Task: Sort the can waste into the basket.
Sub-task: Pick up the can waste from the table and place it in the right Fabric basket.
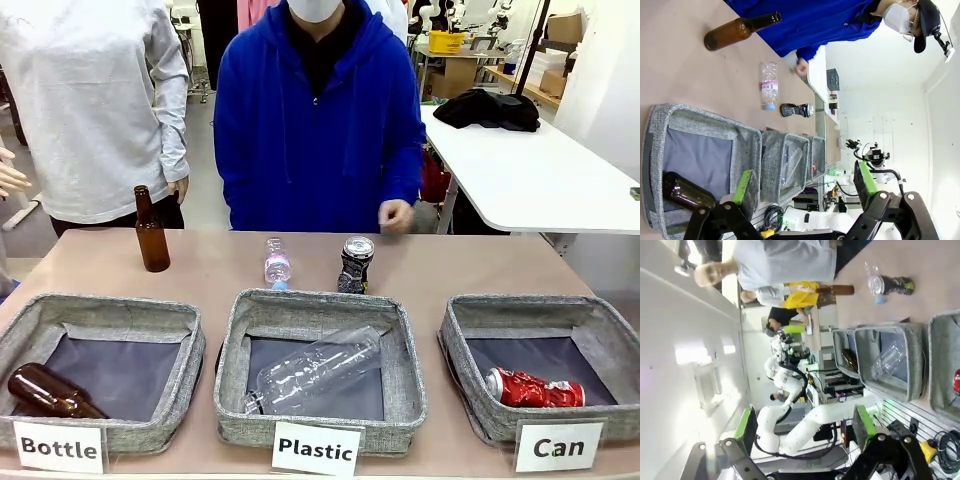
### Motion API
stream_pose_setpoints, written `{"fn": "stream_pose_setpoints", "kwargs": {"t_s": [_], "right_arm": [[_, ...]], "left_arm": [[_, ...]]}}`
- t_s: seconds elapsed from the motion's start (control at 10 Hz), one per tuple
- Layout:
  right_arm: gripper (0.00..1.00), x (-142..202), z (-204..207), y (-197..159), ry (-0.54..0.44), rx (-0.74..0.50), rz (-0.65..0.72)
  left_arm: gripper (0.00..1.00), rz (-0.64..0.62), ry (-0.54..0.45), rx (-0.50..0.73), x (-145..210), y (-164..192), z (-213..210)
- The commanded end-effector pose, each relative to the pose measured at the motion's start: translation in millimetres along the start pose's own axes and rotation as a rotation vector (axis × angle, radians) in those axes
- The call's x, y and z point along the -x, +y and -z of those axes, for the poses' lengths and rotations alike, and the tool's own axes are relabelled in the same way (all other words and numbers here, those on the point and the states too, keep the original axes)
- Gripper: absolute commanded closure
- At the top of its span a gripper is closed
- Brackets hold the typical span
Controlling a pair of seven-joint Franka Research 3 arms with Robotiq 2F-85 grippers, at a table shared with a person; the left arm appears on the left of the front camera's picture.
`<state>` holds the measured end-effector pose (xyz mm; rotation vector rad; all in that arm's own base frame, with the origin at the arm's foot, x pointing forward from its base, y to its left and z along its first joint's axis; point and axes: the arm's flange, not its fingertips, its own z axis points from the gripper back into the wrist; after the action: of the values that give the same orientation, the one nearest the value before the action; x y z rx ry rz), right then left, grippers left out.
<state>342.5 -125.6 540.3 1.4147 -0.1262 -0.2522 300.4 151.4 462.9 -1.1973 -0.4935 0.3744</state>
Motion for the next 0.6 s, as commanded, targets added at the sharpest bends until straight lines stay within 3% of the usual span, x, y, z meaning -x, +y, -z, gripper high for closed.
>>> {"fn": "stream_pose_setpoints", "kwargs": {"t_s": [0.0,0.5], "right_arm": [[0.0,-3.0,-8.7,-0.3,0.018,0.012,-0.034],[0.0,-3.0,-8.7,-0.3,0.018,0.012,-0.034]], "left_arm": [[0.0,-0.009,0.01,-0.003,2.7,-0.8,-2.5],[0.0,-0.009,0.01,-0.003,2.7,-0.8,-2.5]]}}
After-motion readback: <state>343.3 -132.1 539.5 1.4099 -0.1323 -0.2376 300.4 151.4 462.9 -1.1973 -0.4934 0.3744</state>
